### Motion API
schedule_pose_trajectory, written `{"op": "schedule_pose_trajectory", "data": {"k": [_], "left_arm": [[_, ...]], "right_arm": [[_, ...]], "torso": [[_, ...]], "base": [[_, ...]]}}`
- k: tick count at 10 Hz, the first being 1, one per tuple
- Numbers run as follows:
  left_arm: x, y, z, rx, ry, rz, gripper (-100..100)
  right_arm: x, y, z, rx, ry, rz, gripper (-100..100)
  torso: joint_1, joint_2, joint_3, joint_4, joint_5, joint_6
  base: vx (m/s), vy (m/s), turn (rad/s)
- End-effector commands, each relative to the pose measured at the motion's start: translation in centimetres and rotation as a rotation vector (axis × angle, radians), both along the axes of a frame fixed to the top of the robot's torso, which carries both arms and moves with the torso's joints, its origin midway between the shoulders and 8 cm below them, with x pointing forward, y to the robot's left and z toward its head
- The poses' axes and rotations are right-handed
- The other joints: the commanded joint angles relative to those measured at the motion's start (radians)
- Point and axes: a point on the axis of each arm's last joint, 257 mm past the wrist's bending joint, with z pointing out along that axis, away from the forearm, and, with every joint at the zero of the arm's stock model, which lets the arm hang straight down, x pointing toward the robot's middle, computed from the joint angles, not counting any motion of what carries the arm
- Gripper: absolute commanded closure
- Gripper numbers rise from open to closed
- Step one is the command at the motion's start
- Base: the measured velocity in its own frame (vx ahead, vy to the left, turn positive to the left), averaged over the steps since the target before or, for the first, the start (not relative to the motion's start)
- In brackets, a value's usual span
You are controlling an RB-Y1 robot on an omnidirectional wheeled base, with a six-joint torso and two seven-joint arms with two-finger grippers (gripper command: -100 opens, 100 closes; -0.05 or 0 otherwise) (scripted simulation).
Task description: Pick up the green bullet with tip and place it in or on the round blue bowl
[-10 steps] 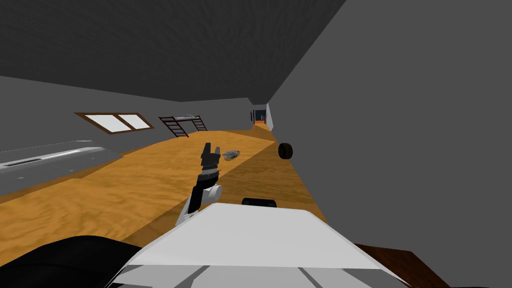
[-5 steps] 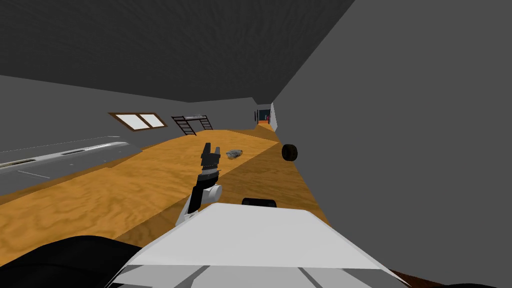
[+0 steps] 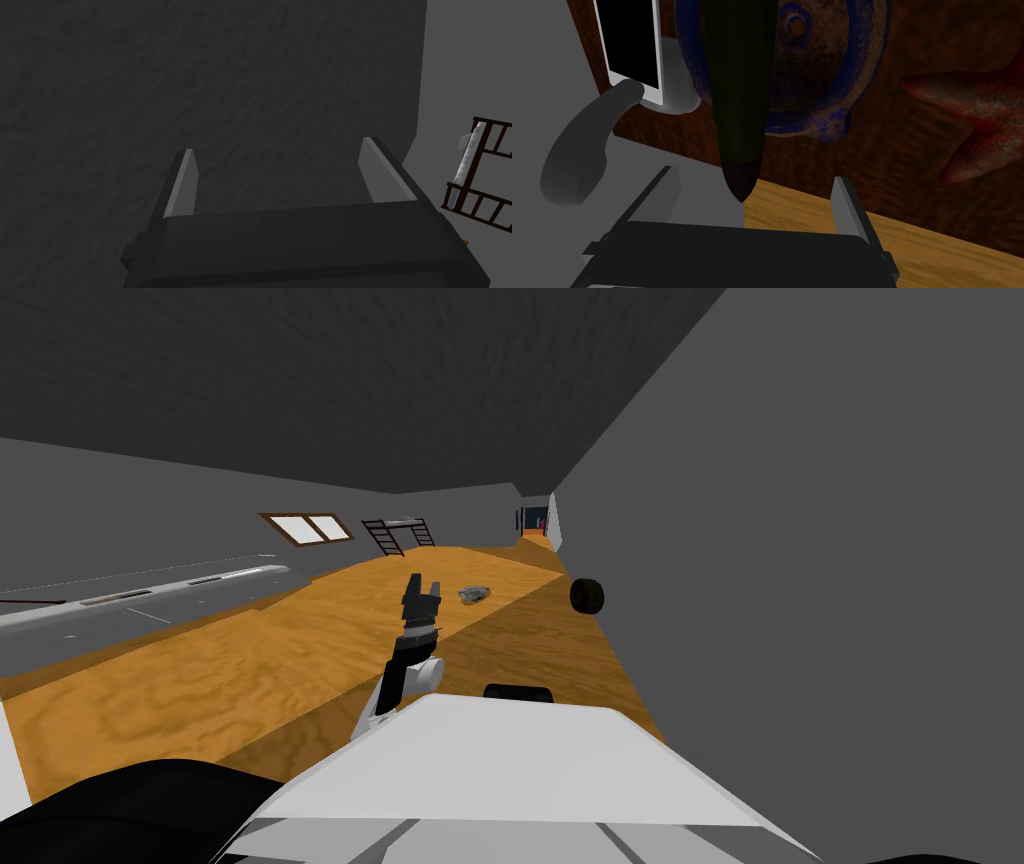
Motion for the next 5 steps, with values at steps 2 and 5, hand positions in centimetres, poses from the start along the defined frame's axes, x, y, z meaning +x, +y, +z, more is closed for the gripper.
{"op": "schedule_pose_trajectory", "data": {"k": [2,5], "left_arm": [[0.0,0.0,0.0,0.0,0.0,0.0,0],[0.0,0.0,0.0,0.0,0.0,0.0,0]], "right_arm": [[-4.5,1.1,1.2,0.003,0.016,-0.059,-100],[-6.6,0.5,2.8,-0.02,0.037,-0.076,-100]], "torso": [[0.0,0.001,0.0,0.0,0.0,0.001],[0.0,0.001,0.0,0.0,0.0,0.001]], "base": [[0.023,0.008,0.139],[0.018,0.001,0.032]]}}
